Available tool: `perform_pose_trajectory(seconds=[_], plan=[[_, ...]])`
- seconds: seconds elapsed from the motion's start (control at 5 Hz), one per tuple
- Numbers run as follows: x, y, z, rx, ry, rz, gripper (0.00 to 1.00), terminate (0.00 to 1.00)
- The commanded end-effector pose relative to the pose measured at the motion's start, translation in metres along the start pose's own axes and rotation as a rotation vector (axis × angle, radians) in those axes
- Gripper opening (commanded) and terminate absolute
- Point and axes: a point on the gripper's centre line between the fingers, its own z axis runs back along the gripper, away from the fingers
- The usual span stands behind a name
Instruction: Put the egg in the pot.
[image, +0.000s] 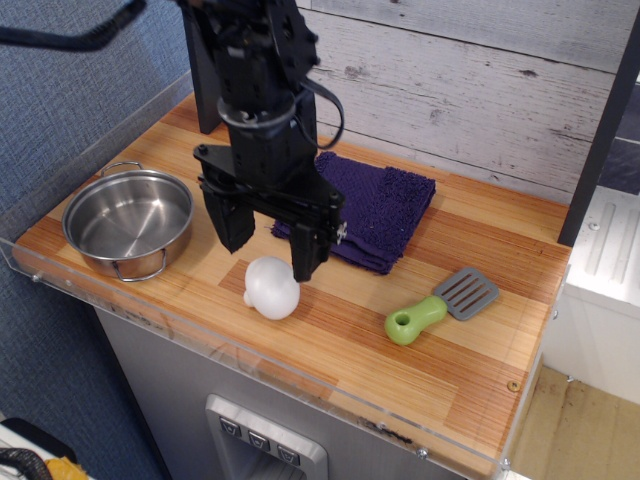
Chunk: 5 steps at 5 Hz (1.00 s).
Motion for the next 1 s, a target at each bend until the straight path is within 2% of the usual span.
perform_pose_trajectory(seconds=[0.0, 0.6, 0.8], plan=[[0.013, 0.003, -0.008, 0.044, -0.02, 0.019, 1.0, 0.0], [0.004, 0.007, -0.017, 0.057, 0.0, 0.013, 1.0, 0.0], [0.003, -0.001, -0.03, 0.041, 0.01, -0.007, 1.0, 0.0]])
